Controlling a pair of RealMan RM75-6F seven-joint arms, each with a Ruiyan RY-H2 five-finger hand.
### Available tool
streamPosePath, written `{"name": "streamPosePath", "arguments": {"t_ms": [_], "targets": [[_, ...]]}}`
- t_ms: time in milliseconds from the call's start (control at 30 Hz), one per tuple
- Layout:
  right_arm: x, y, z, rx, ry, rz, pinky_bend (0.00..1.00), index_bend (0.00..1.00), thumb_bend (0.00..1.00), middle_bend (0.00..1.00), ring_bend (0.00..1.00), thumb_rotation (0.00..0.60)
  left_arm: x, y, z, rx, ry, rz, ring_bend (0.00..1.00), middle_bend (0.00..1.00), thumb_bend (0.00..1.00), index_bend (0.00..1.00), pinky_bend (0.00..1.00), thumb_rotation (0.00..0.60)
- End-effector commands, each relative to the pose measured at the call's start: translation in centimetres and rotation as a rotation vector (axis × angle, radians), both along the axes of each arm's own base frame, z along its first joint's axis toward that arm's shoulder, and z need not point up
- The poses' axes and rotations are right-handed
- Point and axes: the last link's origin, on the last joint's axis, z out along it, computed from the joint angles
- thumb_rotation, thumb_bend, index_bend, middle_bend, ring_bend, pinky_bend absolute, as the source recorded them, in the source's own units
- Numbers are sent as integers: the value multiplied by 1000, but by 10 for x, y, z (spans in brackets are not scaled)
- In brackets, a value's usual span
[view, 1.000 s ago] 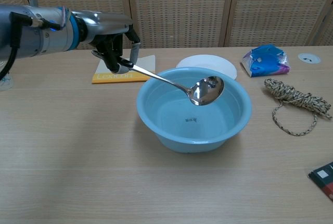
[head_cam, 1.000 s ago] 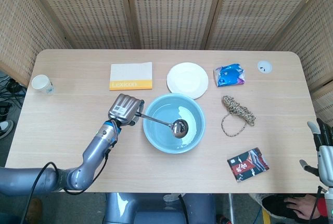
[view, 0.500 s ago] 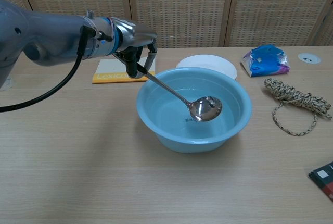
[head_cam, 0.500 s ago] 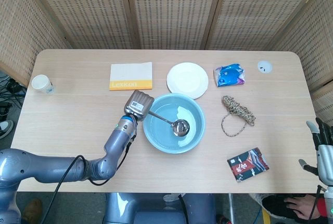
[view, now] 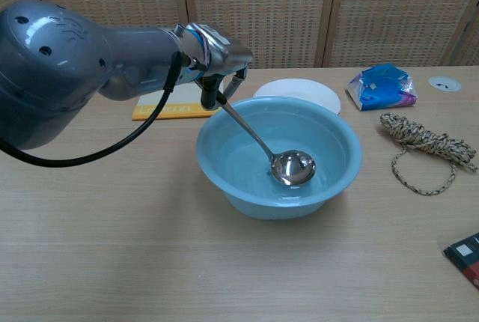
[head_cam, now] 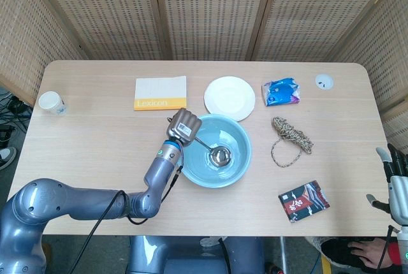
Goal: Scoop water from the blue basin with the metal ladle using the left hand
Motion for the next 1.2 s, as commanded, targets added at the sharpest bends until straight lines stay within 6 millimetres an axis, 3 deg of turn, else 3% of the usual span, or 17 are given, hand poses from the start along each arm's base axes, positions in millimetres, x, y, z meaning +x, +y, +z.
{"name": "streamPosePath", "arguments": {"t_ms": [33, 600, 1200], "targets": [[0, -1, 0, 2, -1, -1, 0, 0, 0, 0, 0, 600, 2, 0, -5, 4, 23, -10, 1000, 938, 701, 984, 1000, 600], [-4, -2, 3, -3, -12, -13, 0, 0, 0, 0, 0, 600, 6, -1, -23, 5, 77, -22, 1000, 939, 704, 993, 1000, 600], [-5, -3, -1, 12, -12, -21, 0, 0, 0, 0, 0, 600, 5, 2, 2, -34, -79, 173, 1000, 938, 706, 993, 1000, 600]]}}
